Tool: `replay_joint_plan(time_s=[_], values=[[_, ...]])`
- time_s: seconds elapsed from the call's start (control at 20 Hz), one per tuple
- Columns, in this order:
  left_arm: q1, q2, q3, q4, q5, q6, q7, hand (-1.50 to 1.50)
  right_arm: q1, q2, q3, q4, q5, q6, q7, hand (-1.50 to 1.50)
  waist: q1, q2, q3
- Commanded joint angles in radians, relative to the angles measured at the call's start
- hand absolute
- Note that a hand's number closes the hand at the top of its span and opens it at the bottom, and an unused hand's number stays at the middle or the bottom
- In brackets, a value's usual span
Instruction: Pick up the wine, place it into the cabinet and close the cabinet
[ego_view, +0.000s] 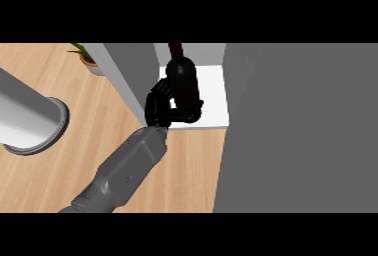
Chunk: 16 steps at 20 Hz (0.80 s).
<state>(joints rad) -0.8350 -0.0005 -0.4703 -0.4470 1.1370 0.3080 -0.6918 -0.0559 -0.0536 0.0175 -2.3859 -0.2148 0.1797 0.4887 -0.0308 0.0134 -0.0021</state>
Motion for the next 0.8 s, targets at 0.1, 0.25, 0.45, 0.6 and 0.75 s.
replay_joint_plan(time_s=[0.1,0.25,0.45,0.6,0.75], values=[[-0.095,0.0,0.019,0.037,0.036,0.011,0.001,1.5,0.079,0.008,0.018,-0.065,-0.02,0.01,0.014,-1.5,-0.013,-0.006,0.001],[-0.19,0.001,0.04,0.112,0.038,0.005,0.071,1.5,-0.043,-0.016,-0.053,0.054,-0.056,0.012,-0.019,-1.5,-0.014,0.0,0.002],[-0.177,0.0,0.0,0.116,0.071,0.037,0.081,1.5,0.008,0.013,0.01,0.062,-0.005,0.031,-0.073,-1.5,-0.038,0.003,0.002],[-0.229,0.001,0.01,0.161,0.075,0.017,0.108,1.5,-0.054,0.008,0.03,0.006,0.009,-0.018,0.024,-1.5,-0.045,0.005,0.001],[-0.232,0.001,0.031,0.181,0.097,0.012,0.05,1.5,-0.061,0.018,0.025,0.099,-0.001,0.022,-0.07,-1.5,-0.054,0.013,0.001]])
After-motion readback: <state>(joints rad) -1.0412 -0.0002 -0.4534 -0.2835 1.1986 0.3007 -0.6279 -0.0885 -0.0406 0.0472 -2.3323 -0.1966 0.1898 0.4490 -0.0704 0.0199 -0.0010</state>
